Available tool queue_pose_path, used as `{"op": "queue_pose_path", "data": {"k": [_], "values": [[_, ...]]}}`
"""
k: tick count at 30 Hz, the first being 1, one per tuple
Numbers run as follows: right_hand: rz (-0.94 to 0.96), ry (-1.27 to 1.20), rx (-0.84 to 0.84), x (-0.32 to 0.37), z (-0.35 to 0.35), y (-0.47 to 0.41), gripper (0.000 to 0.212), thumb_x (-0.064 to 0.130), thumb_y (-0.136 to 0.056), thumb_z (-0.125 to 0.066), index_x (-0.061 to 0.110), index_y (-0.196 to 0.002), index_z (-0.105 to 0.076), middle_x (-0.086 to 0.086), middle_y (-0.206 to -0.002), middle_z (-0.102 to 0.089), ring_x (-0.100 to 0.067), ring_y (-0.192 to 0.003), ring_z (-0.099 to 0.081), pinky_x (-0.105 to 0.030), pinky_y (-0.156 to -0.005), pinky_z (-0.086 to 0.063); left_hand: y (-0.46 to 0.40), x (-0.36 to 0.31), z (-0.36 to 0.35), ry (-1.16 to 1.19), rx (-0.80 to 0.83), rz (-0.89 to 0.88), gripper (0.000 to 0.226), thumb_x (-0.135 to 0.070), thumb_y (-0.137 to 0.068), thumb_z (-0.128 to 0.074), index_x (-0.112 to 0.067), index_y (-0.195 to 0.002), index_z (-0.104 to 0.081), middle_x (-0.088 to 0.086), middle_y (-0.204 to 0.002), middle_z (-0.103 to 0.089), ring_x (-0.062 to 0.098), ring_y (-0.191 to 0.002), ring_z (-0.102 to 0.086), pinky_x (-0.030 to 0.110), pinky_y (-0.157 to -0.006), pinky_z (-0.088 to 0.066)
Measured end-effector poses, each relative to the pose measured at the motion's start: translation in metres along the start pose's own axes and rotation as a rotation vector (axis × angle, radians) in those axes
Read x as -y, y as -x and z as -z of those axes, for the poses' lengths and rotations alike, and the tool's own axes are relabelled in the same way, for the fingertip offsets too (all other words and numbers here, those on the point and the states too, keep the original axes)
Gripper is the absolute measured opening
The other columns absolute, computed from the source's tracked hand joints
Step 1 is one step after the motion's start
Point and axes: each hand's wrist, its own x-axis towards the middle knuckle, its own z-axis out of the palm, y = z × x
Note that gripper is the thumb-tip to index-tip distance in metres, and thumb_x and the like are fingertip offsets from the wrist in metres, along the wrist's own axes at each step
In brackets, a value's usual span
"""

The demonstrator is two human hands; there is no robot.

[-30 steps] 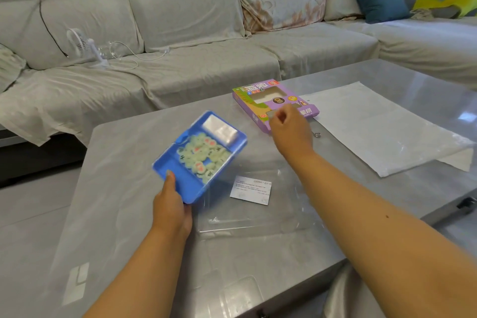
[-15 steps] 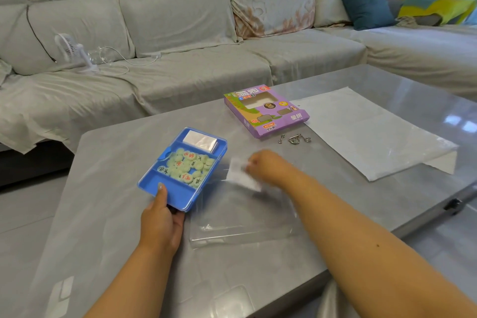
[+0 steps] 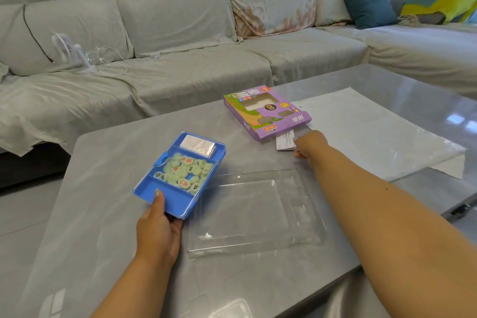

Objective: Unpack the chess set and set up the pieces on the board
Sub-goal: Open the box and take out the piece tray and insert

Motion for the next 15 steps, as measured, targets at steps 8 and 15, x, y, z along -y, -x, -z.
{"op": "queue_pose_path", "data": {"k": [8, 15], "values": [[0.243, 0.421, 0.444, -0.015, 0.015, 0.038, 0.028, 0.034, -0.078, -0.074, 0.026, -0.101, -0.062, -0.003, -0.085, -0.056, -0.016, -0.059, -0.050, -0.022, -0.049, -0.041, 0.003, -0.003, 0.000, 0.069, 0.004, 0.013, 0.015, -0.031, -0.098, -0.048, -0.022, -0.104, -0.059, -0.001, -0.104, -0.071, 0.016, -0.098, -0.068, 0.036, -0.079, -0.058], [0.273, 0.423, 0.380, -0.020, 0.016, 0.030, 0.012, 0.024, -0.084, -0.069, 0.015, -0.086, -0.062, -0.007, -0.077, -0.063, -0.012, -0.050, -0.056, -0.021, -0.045, -0.045, 0.002, -0.005, 0.007, 0.169, 0.028, 0.014, 0.020, -0.031, -0.098, -0.047, -0.022, -0.110, -0.060, -0.003, -0.102, -0.074, 0.016, -0.099, -0.069, 0.034, -0.082, -0.057]]}}
